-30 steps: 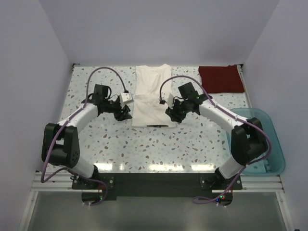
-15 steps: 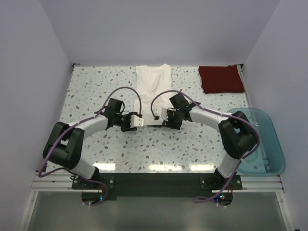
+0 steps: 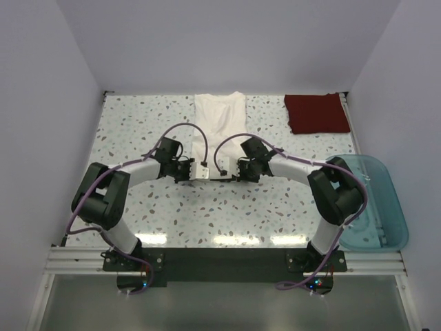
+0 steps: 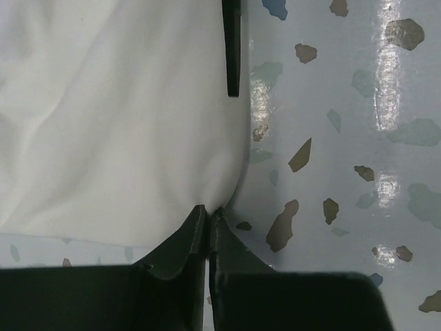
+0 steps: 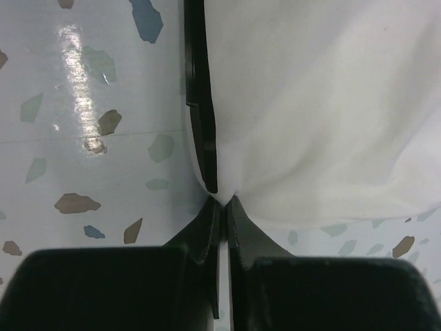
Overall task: Fold and stack the t-shirts
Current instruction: Fold the tshirt
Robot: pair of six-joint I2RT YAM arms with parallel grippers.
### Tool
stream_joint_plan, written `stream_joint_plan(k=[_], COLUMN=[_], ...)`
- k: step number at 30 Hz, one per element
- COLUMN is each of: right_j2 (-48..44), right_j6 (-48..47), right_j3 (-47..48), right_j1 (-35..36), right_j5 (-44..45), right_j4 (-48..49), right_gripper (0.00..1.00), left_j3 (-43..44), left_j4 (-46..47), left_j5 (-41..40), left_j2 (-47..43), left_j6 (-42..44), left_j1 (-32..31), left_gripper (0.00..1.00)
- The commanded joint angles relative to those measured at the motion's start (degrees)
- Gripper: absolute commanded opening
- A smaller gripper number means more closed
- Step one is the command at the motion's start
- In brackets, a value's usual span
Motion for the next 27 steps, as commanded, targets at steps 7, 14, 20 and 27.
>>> stream_joint_plan(k=[7,14,20,27], right_j2=[-4.5,-5.3,-9.8,-23.2], right_j6=[2.8,0.7,0.6,3.6], right_j3=[11.8,21.1,19.3,7.8], right_j1=[-3.3,-5.8,-5.8,1.0], right_j5=[-3.1,-4.6,-6.4,-11.0], right_j4=[-10.6,-17.6,-21.8,-33.0], right_gripper=[0.00,0.00,0.00,0.00], left_j3=[14.7,22.8,21.4,12.8], left_j4=[-13.2,-16.8,-20.7,-40.0], left_j5=[3.6,4.2,5.6,10.3], left_j2=[-2.3,-4.5,-8.4,-19.3], left_j6=[-4.4,-7.5,-7.0,1.0], left_j1=[2.1,2.7,1.9,-2.9], left_gripper=[0.00,0.00,0.00,0.00])
